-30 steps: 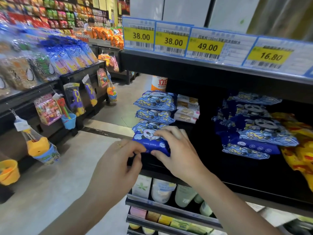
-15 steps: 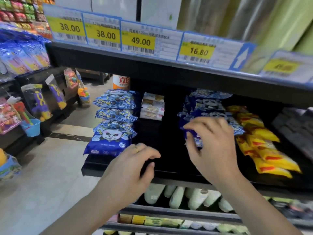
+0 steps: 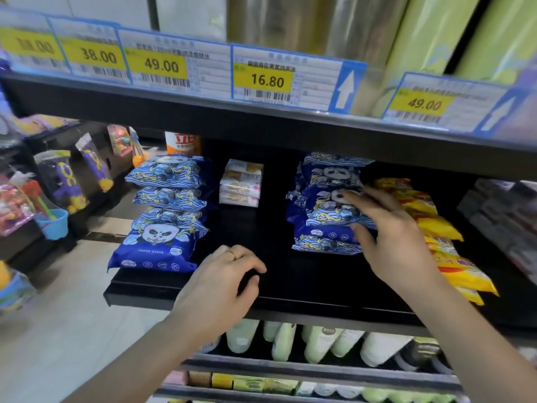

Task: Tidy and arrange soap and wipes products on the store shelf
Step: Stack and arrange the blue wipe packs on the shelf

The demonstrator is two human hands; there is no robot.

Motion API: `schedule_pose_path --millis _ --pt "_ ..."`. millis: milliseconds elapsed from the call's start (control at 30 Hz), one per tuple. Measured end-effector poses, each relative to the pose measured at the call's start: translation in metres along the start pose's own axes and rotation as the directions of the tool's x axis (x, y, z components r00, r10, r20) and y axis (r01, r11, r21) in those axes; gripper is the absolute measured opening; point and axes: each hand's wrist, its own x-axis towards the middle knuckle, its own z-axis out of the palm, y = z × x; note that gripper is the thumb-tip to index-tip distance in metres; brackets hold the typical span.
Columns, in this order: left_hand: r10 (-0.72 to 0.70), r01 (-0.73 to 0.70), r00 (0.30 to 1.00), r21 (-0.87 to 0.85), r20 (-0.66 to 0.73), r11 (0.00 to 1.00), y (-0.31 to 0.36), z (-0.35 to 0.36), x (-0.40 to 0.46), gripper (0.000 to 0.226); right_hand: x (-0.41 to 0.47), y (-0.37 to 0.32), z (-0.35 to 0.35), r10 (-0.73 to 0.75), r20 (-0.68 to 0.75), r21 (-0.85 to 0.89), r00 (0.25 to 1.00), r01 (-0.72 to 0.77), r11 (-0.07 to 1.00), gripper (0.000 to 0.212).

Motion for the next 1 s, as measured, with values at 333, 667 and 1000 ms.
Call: schedule_pose_path --millis 333,667,1000 --pt "-0.347 0.352 0.912 -0.857 0.221 0.377 0.032 -0.029 0.015 0.04 -0.047 -0.051 0.023 -0.228 -0.156 0.095 0.961 0.245 0.965 0.052" --pt "-0.358 0.224 0.929 -0.912 0.093 0.344 0.023 -0.053 -0.006 0.04 -0.066 -0.081 0.035 -0.108 0.263 0.752 0.959 -0.133 0.646 0.077" --pt "-0.39 0.334 0.889 -0.922 0.239 0.197 0.006 -0.069 -0.002 0.034 -0.059 -0.094 0.032 0.021 0.322 0.87 0.946 -0.305 0.387 0.062"
